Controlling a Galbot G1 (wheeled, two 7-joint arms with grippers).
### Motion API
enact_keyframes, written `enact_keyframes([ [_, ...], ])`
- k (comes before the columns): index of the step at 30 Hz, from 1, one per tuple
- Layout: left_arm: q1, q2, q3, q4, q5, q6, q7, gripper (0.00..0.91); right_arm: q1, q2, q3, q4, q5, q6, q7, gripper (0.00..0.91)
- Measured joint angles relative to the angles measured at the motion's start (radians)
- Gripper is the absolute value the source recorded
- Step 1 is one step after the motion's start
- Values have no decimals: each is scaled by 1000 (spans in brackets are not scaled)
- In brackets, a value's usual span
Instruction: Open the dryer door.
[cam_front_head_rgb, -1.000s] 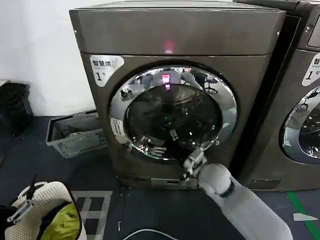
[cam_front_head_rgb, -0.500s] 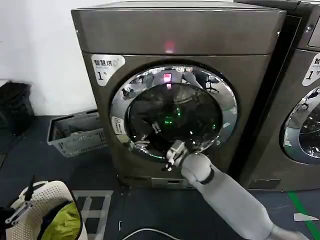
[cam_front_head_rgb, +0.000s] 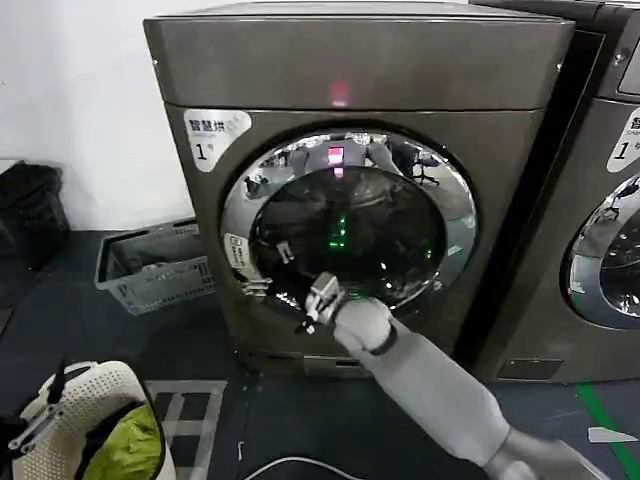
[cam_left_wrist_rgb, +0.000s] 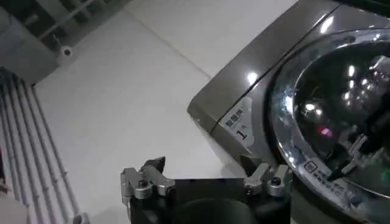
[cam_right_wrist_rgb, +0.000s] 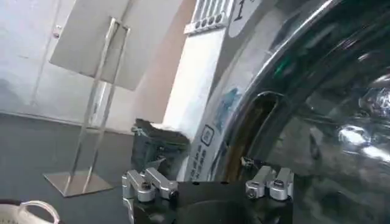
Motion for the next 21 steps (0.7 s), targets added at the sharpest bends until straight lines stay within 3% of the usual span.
enact_keyframes([
  [5, -4, -1, 0, 0, 0, 0, 0, 907, 8, -6, -2, -13, 20, 31, -61, 907],
  [12, -10, 2, 5, 6, -1, 0, 1, 907, -3, -50, -1, 12, 54, 136, -189, 907],
  [21, -32, 22, 5, 24, 5, 0, 3, 907, -25, -166, 7, 62, 191, 267, -439, 907],
])
